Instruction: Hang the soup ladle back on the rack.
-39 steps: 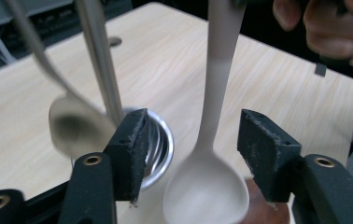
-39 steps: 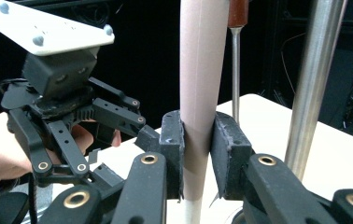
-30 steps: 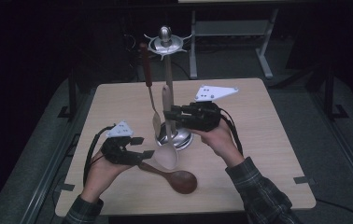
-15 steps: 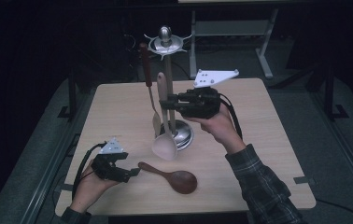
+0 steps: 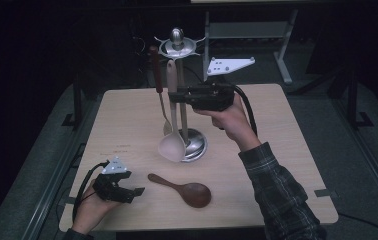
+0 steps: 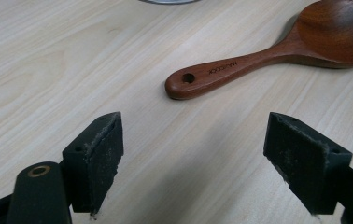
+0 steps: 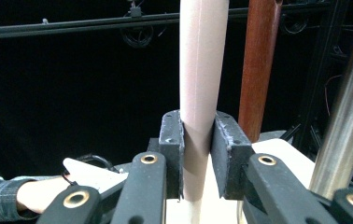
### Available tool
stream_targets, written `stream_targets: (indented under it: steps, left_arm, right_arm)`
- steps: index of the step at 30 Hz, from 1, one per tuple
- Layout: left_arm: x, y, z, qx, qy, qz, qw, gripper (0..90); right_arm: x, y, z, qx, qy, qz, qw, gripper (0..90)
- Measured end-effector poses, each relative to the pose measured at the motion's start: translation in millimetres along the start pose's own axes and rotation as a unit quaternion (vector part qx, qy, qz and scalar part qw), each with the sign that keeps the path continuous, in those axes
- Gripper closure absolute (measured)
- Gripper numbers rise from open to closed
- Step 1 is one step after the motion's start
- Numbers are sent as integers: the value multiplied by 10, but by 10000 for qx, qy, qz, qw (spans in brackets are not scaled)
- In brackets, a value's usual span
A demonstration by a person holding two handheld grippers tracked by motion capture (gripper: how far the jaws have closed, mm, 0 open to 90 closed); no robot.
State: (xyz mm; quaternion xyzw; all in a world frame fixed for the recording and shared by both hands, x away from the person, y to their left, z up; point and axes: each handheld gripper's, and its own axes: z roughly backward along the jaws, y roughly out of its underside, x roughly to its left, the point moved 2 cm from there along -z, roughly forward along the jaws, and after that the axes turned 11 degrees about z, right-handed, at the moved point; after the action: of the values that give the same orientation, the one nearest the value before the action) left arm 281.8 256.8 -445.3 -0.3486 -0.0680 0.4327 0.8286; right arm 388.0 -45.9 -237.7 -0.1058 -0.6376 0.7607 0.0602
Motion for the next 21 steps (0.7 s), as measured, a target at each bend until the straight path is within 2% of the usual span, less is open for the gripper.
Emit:
stream_targets:
  steps: [8, 15, 21]
  left_arm:
    - [-7, 5, -11, 32, 31, 32, 10000, 198]
    - [-8, 7, -18, 62, 53, 41, 10000, 199]
    - [-6, 11, -28, 92, 57, 50, 9999, 199]
  right_arm:
    - [-60, 40, 1, -47, -27, -102, 9999, 750]
    - [-92, 84, 22, -154, 41, -205, 9997, 738]
    - [-134, 127, 30, -258, 124, -407, 9988, 725]
